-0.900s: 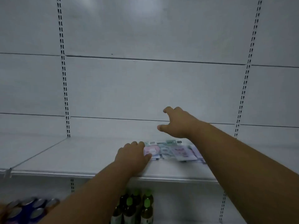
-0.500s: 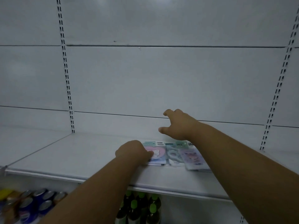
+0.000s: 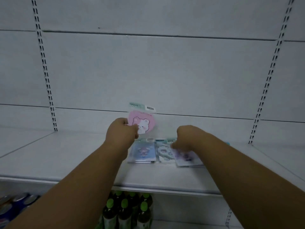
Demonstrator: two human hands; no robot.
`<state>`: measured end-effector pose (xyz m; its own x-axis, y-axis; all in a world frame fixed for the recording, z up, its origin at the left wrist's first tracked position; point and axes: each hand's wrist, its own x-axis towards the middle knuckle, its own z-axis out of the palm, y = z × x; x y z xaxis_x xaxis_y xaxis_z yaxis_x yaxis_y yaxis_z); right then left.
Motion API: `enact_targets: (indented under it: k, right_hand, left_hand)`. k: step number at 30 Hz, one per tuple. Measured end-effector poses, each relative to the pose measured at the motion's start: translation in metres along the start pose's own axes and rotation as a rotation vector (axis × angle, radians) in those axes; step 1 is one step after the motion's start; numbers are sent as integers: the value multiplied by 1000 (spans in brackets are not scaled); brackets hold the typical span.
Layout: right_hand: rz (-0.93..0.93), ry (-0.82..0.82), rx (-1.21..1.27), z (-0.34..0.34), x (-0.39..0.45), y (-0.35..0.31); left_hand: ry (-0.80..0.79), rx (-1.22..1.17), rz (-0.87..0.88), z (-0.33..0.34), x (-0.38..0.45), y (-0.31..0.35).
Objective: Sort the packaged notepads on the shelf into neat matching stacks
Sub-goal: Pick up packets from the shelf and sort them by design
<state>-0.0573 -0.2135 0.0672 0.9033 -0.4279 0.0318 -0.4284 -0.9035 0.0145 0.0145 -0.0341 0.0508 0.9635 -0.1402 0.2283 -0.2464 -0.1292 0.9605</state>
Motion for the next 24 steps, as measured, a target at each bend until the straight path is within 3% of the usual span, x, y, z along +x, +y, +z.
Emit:
enact_targets:
  k: [3,7,11,16,19,24]
  right_hand:
    - [43,-84,-4,10,-5,5]
    - [81,-80,97,18,-5,4]
    - [118,47,279,22,2,2]
    - [175,372,787,18,-17,19]
    - [205,540,864,15,-37,44]
    - [294,640,1004,2,-92,97]
  left_hand:
    - [-72,-218,-1,-1,-16,11]
    - [-129,-267,-13,-5,-30,12]
    - [-167,-271,-4,-9,-35,8]
    - [-231,-322,-15,-4,-38,9]
    - [-291,-374,3,7,-48,10]
    - [-431,-402,30,46,-86,28]
